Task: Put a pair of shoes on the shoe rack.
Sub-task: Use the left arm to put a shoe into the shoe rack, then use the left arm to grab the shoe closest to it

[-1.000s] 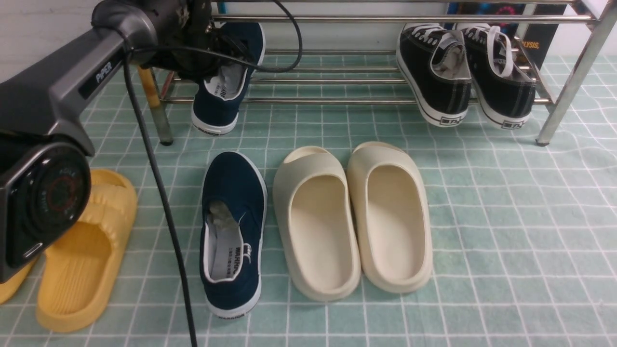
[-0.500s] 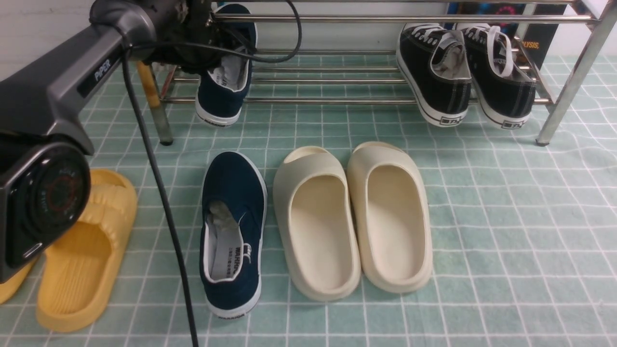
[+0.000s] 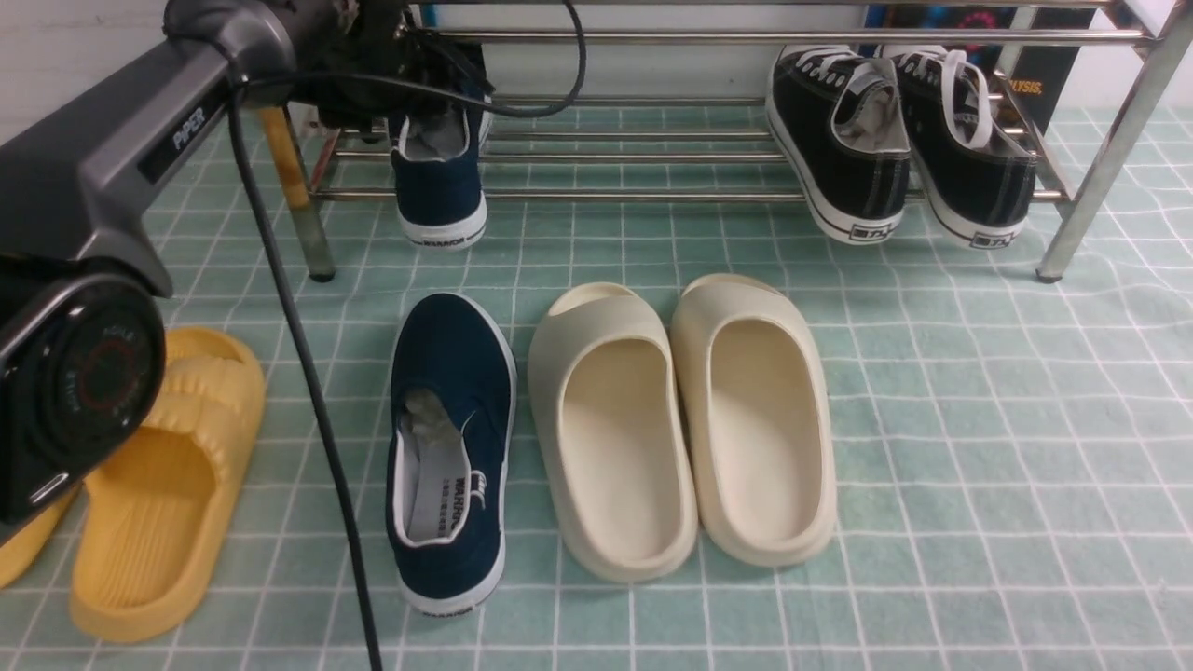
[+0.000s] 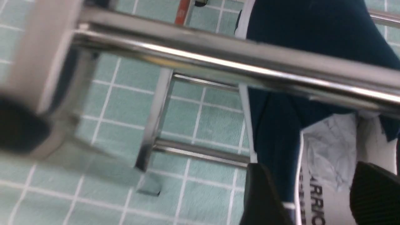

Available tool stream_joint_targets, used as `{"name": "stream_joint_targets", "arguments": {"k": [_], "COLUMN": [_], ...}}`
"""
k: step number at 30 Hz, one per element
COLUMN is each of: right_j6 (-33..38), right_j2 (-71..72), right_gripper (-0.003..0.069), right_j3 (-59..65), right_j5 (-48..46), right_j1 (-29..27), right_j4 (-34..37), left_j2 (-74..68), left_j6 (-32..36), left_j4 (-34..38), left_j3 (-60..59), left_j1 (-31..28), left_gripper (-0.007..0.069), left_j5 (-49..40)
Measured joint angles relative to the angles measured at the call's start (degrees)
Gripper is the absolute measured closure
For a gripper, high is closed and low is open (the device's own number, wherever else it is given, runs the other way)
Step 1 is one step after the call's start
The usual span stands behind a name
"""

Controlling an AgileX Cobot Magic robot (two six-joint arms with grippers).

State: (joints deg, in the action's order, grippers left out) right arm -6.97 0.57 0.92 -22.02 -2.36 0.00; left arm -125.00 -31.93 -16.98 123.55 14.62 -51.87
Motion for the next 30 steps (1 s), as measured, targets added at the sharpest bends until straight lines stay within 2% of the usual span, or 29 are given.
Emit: {"name": "stream_joint_targets", "arguments": {"k": [4, 7, 8, 10, 14, 18, 20, 22, 27, 30], "right_j6": [0.0, 0.0, 0.0, 0.0, 0.0, 0.0, 0.0, 0.0, 0.0, 0.0], "right_j2": [0.0, 0.0, 0.0, 0.0, 0.0, 0.0, 0.0, 0.0, 0.0, 0.0], "right_gripper": [0.0419, 0.0419, 0.0419, 0.0419, 0.0419, 0.0419, 0.0419, 0.0419, 0.0419, 0.0419], "right_j3": [0.0, 0.0, 0.0, 0.0, 0.0, 0.0, 0.0, 0.0, 0.0, 0.0], "right_j5": [0.0, 0.0, 0.0, 0.0, 0.0, 0.0, 0.0, 0.0, 0.0, 0.0], "right_j1": [0.0, 0.0, 0.0, 0.0, 0.0, 0.0, 0.0, 0.0, 0.0, 0.0], "right_j4": [0.0, 0.0, 0.0, 0.0, 0.0, 0.0, 0.0, 0.0, 0.0, 0.0], "left_j2": [3.1, 7.0, 7.1, 8.4, 10.4, 15.9, 19.2, 25.3, 35.6, 37.3], "left_j6": [4.0, 11.0, 11.3, 14.5, 18.0, 23.7, 25.1, 26.3, 25.0, 24.0], "left_j4": [2.2, 5.6, 5.8, 8.5, 15.9, 27.8, 29.9, 31.5, 32.0, 32.1], "left_j3": [0.0, 0.2, 0.2, 0.2, -3.4, -15.4, -21.5, -32.4, -51.3, -60.5], "left_j1": [0.0, 0.0, 0.0, 0.0, 0.0, 0.1, 0.1, 0.1, 0.1, 0.1], "left_gripper": [0.0232, 0.026, 0.0263, 0.0298, 0.0367, 0.0484, 0.0519, 0.0573, 0.0601, 0.0564], "left_j5": [-5.3, -13.3, -14.4, -18.6, -19.1, -19.1, -19.1, -17.9, -9.3, -2.5]}}
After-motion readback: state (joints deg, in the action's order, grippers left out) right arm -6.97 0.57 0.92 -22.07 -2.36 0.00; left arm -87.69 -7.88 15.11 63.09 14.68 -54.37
